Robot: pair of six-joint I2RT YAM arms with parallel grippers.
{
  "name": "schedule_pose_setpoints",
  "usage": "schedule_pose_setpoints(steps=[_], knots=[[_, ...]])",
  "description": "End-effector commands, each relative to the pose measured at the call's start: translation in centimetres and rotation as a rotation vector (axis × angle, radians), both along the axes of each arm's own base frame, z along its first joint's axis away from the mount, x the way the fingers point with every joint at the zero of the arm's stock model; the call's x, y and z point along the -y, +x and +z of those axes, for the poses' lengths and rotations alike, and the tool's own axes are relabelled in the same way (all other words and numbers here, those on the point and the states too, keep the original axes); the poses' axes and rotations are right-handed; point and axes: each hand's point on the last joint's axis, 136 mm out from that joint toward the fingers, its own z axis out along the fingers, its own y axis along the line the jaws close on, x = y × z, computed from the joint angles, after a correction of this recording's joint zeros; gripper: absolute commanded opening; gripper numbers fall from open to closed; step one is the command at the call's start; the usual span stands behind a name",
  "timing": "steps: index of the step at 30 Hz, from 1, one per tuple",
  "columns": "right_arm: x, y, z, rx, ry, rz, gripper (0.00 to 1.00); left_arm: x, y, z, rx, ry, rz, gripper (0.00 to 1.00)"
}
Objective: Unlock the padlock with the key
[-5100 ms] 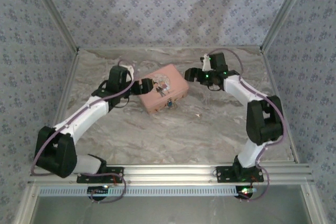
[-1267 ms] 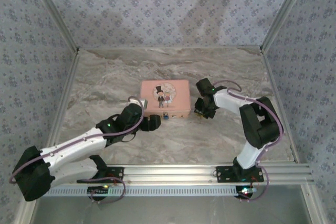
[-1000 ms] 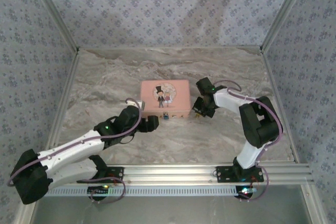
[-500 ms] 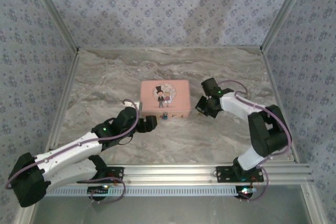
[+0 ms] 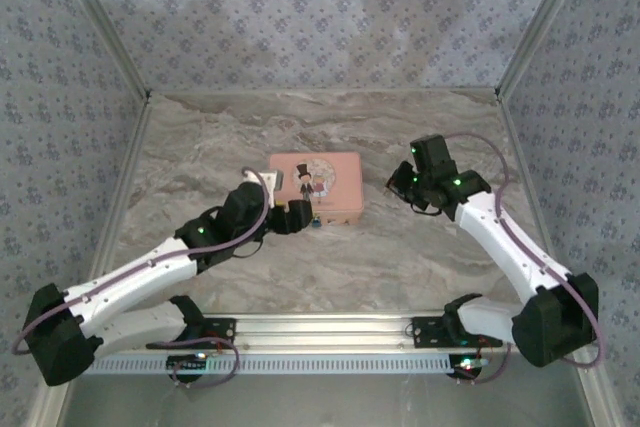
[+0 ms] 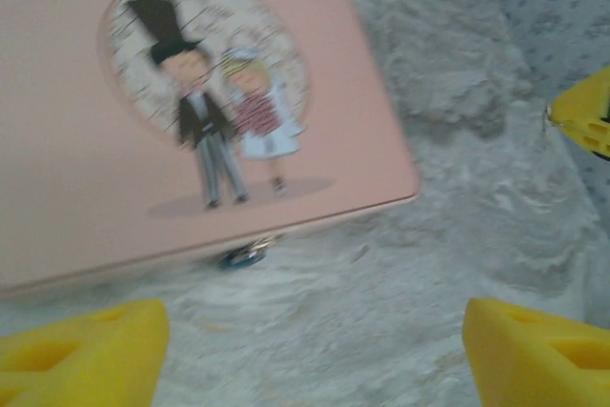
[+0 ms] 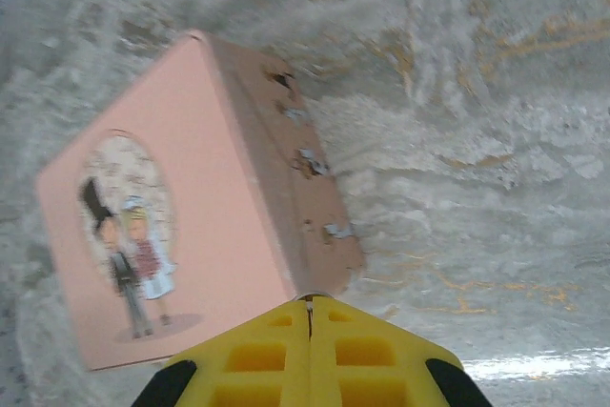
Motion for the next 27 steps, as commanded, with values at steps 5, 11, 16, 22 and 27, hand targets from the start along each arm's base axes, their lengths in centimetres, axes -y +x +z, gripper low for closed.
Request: schedule_pose_setpoints(steps=[5,11,16,22,27], knots=[[-0.3,-0.5,7.8,0.188,0.038,0.046,0.0,6.1,1.0,7.8,0.088,-0.151,-0.18,0.66],[-1.3,-1.4,10.8,0.264,0.093,0.085,0.0,10.6,1.7,10.8,0.084,-0.287,-0.283,0.65],[-2.0,-2.2,12.3,0.296,0.138,0.104,0.0,13.6,1.6,11.9,0.094,-0.321,-0.347,0.57],[-2.0,-3.0,13.7,0.329,0.154,0.108,0.0,16.1,1.3,12.7,0.09,-0.339,-0.408,0.49],[-2.0,-3.2,13.7,0.329,0.155,0.109,0.0,16.9,1.0,13.2,0.098,-0.346,-0.432,0.43]])
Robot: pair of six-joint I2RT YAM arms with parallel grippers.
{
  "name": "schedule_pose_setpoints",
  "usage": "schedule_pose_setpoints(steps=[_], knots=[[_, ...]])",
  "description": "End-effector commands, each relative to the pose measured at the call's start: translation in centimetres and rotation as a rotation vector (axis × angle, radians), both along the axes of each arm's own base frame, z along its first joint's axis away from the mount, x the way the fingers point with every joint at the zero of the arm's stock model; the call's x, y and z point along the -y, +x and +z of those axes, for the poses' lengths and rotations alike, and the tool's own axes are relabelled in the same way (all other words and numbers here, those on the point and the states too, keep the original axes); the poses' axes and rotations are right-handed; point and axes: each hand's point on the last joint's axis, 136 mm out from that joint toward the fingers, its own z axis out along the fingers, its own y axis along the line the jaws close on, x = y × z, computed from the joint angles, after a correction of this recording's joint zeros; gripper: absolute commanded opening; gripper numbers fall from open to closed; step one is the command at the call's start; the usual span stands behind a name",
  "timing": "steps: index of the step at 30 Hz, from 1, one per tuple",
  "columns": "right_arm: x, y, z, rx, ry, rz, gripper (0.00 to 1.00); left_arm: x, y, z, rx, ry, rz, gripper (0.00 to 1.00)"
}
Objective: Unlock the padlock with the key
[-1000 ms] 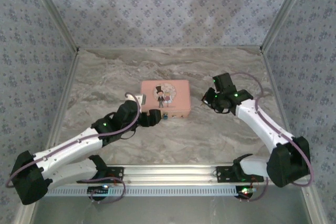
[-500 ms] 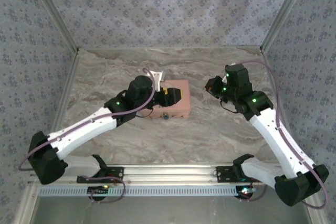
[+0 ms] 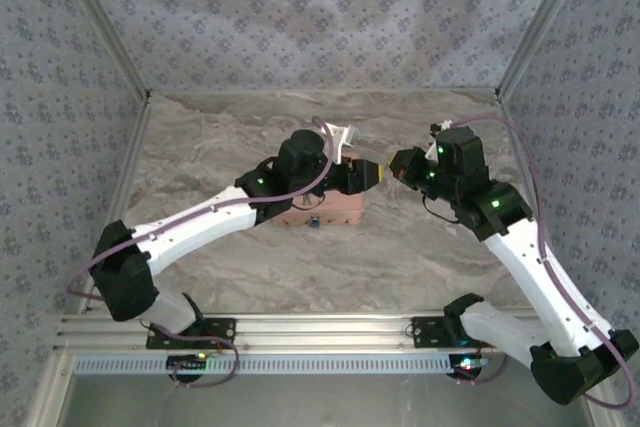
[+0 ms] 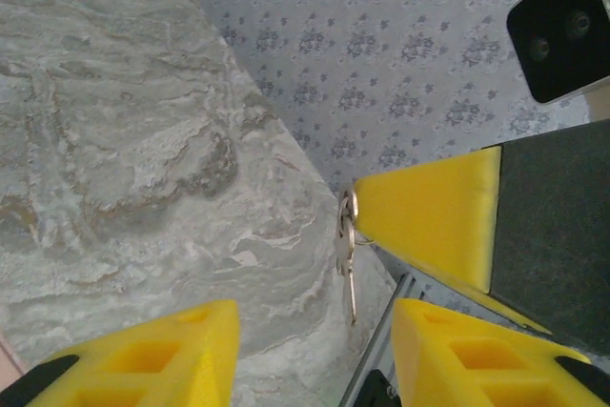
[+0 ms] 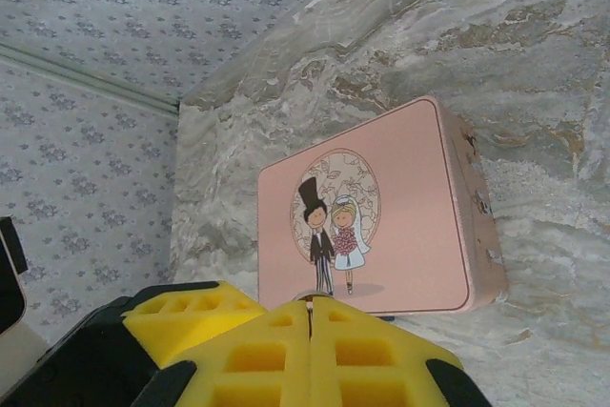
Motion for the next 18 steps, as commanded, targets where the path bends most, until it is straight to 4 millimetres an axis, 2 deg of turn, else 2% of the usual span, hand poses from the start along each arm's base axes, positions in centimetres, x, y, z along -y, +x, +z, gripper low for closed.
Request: schedule_pose_setpoints(steps=[1,7,18], knots=[[-0.1,-0.5,1.4,0.016,0.027,0.001,0.0,1.0,-0.7,2.6,0.04,-0.058,-0.047,0.41],[-0.2,-0.5,1.5,0.018,0.035,0.0,0.0,1.3,-0.9,2.3,0.034,-0.049,-0.06,0.32],[-0.2,-0.7,1.7,0.024,0.038,0.001,0.0,1.6,-0.9,1.2,0.021,-0.02,-0.06,0.26]])
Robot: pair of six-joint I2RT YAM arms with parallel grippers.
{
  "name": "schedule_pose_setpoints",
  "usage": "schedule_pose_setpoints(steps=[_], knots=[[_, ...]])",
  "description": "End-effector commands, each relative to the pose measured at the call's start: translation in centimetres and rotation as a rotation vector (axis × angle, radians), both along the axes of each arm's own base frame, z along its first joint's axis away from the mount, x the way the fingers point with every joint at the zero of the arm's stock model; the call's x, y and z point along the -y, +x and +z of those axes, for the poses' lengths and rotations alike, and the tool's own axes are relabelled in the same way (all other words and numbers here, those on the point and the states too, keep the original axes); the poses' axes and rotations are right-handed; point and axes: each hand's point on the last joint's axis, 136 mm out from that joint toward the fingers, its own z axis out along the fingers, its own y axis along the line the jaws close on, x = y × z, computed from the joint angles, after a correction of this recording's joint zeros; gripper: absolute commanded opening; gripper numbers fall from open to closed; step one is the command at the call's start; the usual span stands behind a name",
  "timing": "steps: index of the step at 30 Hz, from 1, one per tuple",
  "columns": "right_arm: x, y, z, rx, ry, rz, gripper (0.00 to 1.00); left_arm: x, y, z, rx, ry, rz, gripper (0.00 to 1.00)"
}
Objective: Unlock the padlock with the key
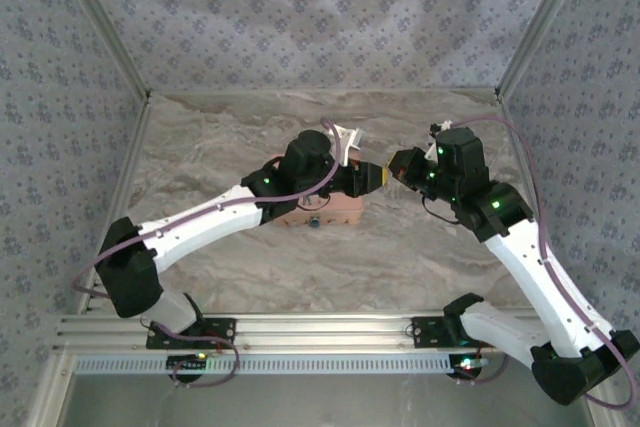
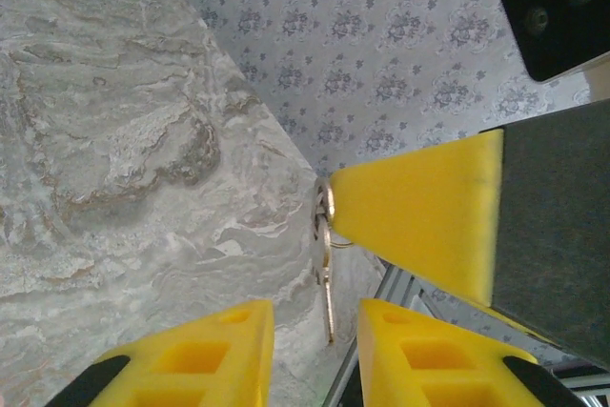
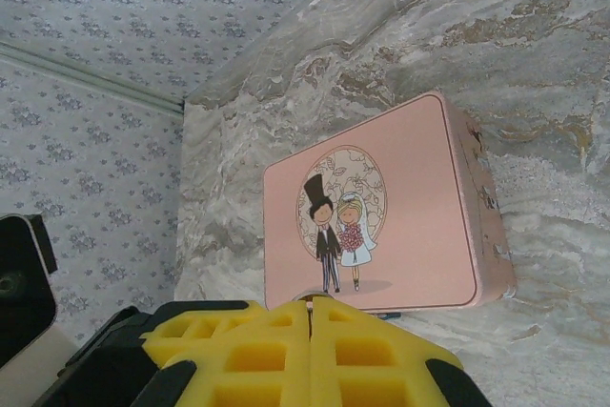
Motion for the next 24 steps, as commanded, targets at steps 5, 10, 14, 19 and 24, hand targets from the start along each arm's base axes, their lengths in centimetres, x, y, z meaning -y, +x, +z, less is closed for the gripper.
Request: schedule_pose_setpoints(steps=[5,10,14,19,24], knots=[[-0.1,-0.7,1.8,0.033,0.033,0.009,0.0,0.5,-0.1,1.8,0.039,-0.025,-0.018,0.14],[-0.1,-0.9,2.1,0.039,0.04,0.014,0.0,0.4,-0.2,1.6,0.046,-0.013,-0.021,0.0],[-0.3,-1.7,1.6,0.032,0.03,0.069,0.24,-0.1,-0.2,1.6,0.072,0.028,-0.02,0.0],[2.0,-2.4,0.5,0.06,0.009,0.08,0.51,-1.2,-1.2,0.5,0.079,0.182,-0.086,0.0],[3.5,-2.5,0.2,0.149,0.002,0.117,0.55,-2.3,-2.6,-0.6,0.025,0.272,-0.214,0.0]])
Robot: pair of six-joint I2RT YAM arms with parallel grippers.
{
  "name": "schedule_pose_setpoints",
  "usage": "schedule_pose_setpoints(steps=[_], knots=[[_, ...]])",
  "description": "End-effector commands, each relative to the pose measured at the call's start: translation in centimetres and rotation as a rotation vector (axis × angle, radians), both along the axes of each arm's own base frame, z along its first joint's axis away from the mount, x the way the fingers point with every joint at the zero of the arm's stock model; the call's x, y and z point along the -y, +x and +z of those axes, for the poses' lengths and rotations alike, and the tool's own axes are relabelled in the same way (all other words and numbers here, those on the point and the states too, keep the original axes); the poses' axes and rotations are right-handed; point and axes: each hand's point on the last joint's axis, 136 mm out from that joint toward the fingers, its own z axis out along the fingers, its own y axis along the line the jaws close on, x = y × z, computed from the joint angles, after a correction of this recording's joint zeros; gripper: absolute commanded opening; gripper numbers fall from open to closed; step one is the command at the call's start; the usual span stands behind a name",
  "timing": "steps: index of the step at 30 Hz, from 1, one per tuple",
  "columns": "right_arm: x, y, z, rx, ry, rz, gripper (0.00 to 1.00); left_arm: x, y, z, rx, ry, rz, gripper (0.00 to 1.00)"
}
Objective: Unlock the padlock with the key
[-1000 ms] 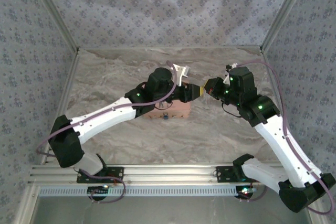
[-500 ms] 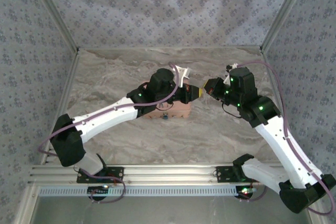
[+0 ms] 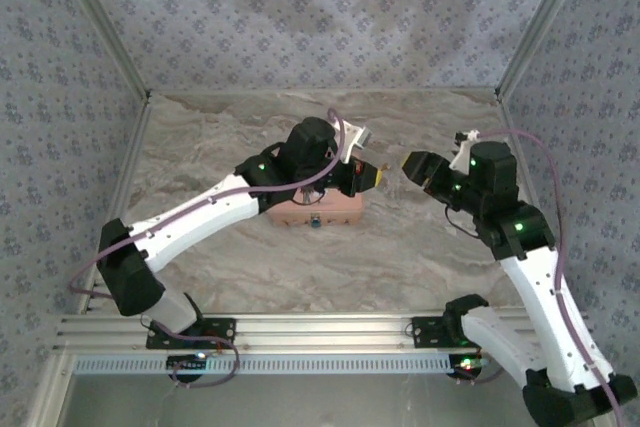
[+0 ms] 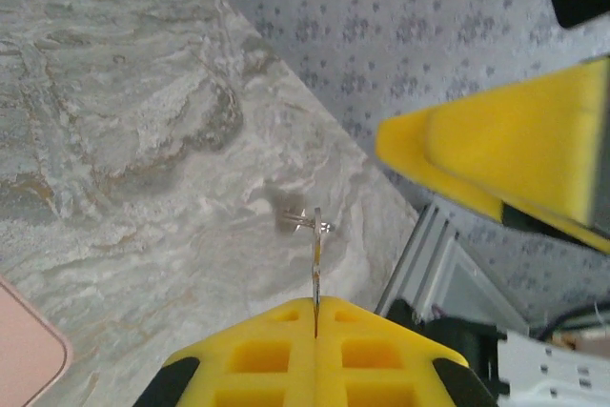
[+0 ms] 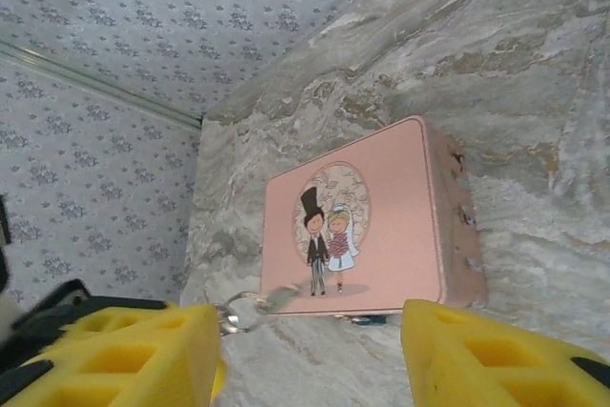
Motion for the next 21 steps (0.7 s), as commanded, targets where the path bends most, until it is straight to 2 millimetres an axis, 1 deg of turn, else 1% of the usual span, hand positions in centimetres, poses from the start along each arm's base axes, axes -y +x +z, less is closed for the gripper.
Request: schedule_pose_setpoints(steps=[1,3,5,6,9,10,14,17,21], knots=[[-1.2,-0.7,0.1,0.106,-0.002,0.158,0.56,-1.2,-1.7,-1.9,-0.061,0.107,-0.131,0.0],[-1.9,-1.0,0.0,0.137,0.044,0.227,0.55,-1.6,-2.1,-2.4,-0.093,0.122,-0.171,0.0],[-2.3,-0.9,-0.3,0.132,0.085,0.282,0.53,-1.8,-2.5,-2.4,-0.123,0.126,-0.212,0.0],[-2.6,-0.9,-0.4,0.124,0.112,0.317,0.51,-1.9,-2.9,-2.4,-0.133,0.124,-0.237,0.0],[-3.2,-0.7,-0.1,0.145,0.19,0.413,0.36,-2.0,-3.7,-1.7,-0.137,0.117,-0.293,0.0],[-3.5,-0.7,0.1,0.162,0.215,0.437,0.35,-2.0,-3.8,-1.5,-0.136,0.112,-0.303,0.0],[-4.5,-2.0,1.1,0.226,0.226,0.519,0.35,-2.4,-4.1,-1.7,-0.15,0.123,-0.319,0.0],[-5.3,-2.9,0.6,0.213,0.207,0.566,0.35,-2.3,-4.2,-1.3,-0.154,0.103,-0.336,0.0],[-6.0,-3.5,-0.4,0.188,0.219,0.606,0.41,-2.1,-4.6,-0.6,-0.15,0.078,-0.365,0.0]])
